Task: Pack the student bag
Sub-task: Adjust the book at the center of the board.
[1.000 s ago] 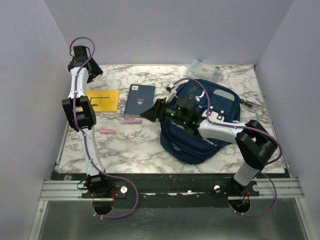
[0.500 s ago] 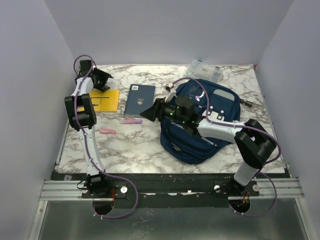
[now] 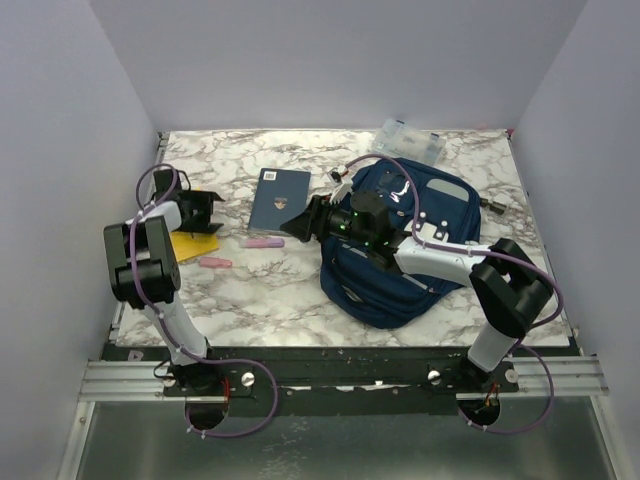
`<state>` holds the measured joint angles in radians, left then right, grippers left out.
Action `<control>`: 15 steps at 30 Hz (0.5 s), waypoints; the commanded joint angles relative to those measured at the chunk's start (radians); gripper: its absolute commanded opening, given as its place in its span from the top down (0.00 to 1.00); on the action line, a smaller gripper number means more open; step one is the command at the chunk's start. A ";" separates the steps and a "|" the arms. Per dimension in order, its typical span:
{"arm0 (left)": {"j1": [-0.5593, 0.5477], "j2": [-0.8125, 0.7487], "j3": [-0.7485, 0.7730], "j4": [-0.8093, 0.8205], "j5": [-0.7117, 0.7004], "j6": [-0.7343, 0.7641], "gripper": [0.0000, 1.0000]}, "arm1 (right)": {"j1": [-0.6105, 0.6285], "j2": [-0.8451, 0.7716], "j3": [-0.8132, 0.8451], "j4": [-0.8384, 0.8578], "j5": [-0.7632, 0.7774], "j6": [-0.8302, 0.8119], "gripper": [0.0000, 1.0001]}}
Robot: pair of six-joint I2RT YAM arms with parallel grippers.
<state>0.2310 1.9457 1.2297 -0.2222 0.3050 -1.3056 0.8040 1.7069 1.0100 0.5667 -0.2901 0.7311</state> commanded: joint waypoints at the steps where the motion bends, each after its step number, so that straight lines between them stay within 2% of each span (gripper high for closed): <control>1: -0.028 -0.244 -0.200 0.062 0.000 0.095 0.34 | 0.003 -0.026 0.007 0.020 0.029 -0.007 0.38; 3: -0.022 -0.282 -0.165 0.030 0.042 0.220 0.34 | 0.003 -0.018 0.006 0.035 0.024 0.005 0.38; 4: -0.020 -0.286 -0.110 -0.042 0.027 0.321 0.34 | 0.003 -0.013 0.004 0.042 0.017 0.011 0.38; 6: -0.021 -0.285 0.021 -0.226 -0.077 0.514 0.33 | 0.003 -0.004 0.002 0.055 0.009 0.022 0.38; 8: -0.008 -0.276 0.101 -0.337 -0.109 0.663 0.33 | 0.003 0.003 0.001 0.061 0.008 0.027 0.38; 9: 0.002 -0.269 0.130 -0.372 -0.109 0.736 0.33 | 0.003 0.007 -0.001 0.063 0.003 0.031 0.38; 12: 0.044 -0.231 0.192 -0.465 -0.240 0.919 0.30 | 0.003 0.013 0.004 0.070 -0.012 0.042 0.38; 15: 0.078 -0.187 0.251 -0.499 -0.297 1.061 0.27 | 0.003 0.010 0.002 0.076 -0.048 0.041 0.37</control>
<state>0.2558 1.6981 1.4216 -0.5415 0.1661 -0.5804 0.8036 1.7073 1.0096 0.6048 -0.2878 0.7624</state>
